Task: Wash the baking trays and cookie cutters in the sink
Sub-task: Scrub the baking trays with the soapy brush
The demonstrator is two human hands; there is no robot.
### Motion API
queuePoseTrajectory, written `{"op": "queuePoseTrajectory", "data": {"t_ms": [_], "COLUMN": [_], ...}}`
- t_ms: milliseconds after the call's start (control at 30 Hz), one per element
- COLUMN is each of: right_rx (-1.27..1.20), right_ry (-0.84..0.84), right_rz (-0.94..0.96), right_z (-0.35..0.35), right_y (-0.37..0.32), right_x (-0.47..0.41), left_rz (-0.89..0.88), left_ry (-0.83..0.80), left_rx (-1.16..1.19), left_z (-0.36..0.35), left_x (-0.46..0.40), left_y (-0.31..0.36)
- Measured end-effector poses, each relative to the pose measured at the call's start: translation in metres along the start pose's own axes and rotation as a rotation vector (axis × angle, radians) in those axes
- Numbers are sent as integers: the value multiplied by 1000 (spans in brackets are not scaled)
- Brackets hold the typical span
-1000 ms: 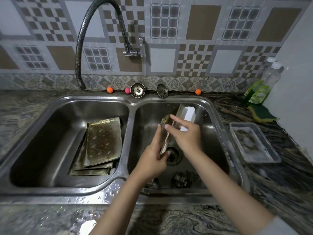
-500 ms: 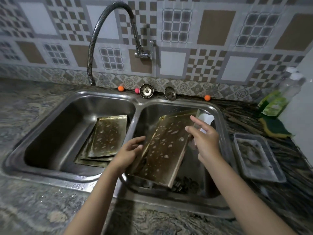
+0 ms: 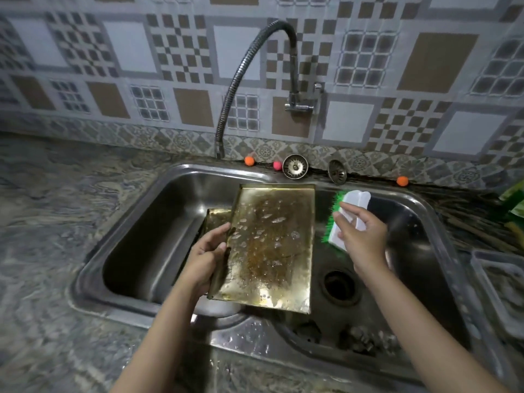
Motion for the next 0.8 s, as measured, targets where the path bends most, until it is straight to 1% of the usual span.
{"op": "queuePoseTrajectory", "data": {"t_ms": [133, 233, 367, 500, 567, 667, 800], "right_rx": [16, 62, 122, 178, 212, 272, 312], "right_ry": [39, 54, 110, 177, 205, 243, 284], "right_rz": [42, 52, 35, -12, -25, -48, -30], "right_z": [-42, -60, -63, -48, -40, -30, -18], "right_y": [2, 11, 28, 44, 51, 59, 65], "right_x": [18, 31, 40, 42, 43, 44, 43], "left_rz": [42, 111, 227, 297, 282, 181, 40], "left_ry": [205, 297, 328, 344, 359, 410, 369], "left_rx": [40, 107, 86, -37, -87, -218, -415], "left_z": [52, 66, 68, 66, 63, 62, 56], "left_x": [-47, -77, -115, -142, -150, -158, -158], "left_y": [-4, -16, -45, -76, -81, -79, -79]}}
Point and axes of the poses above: each hand's wrist, its own x-axis away from the middle knuckle, its own z-axis out of the back of the hand, y = z × x, the point moved 8 cm from there along -x, towards the middle knuckle, and after that the axes turned 14 degrees about y, right-handed, at the moved point
